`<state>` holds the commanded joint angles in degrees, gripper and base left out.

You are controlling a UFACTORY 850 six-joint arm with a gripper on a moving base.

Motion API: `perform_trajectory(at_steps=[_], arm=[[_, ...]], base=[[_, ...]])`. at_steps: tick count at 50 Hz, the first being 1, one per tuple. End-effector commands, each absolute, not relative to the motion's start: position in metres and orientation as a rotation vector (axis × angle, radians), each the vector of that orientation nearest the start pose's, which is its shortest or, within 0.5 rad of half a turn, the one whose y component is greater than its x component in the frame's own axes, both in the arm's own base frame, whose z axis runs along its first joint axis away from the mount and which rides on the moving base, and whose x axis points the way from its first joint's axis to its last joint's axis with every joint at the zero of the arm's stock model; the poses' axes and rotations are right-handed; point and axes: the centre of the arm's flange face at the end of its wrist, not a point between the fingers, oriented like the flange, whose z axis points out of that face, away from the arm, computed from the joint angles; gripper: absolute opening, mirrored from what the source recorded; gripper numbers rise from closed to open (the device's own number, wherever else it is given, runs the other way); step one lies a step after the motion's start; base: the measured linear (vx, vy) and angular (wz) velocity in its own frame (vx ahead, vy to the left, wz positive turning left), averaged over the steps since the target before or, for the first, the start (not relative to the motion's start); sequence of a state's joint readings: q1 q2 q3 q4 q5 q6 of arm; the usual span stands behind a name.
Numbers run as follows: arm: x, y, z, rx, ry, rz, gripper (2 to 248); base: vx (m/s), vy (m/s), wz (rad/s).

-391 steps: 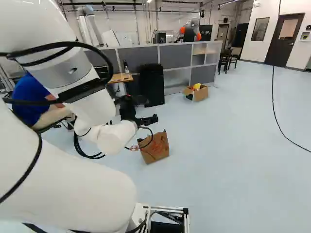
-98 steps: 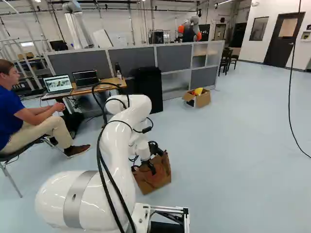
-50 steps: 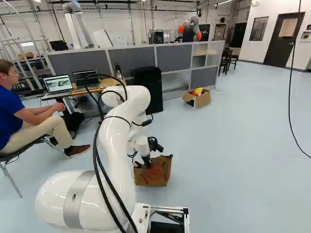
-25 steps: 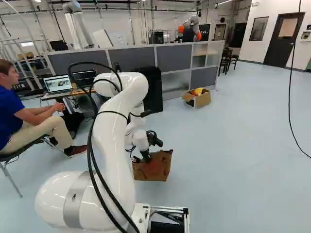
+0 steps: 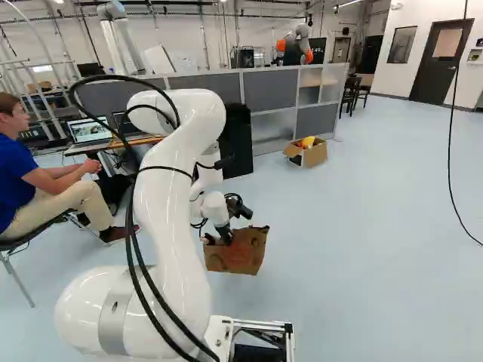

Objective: Pick up the grocery bag from the ground

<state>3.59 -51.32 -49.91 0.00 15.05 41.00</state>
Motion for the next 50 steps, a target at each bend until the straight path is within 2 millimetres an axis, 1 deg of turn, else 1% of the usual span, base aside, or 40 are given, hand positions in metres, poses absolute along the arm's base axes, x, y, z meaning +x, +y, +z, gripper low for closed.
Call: perform_trajectory(at_steps=[26, 50], arm=[[0.448, 0.028, 0.161, -2.832, 0.959, -0.439, 23], [0.43, 0.027, 0.222, -2.783, 0.942, -0.554, 23]], base=[[0.0, 0.0, 0.0], [0.0, 0.0, 0.0]])
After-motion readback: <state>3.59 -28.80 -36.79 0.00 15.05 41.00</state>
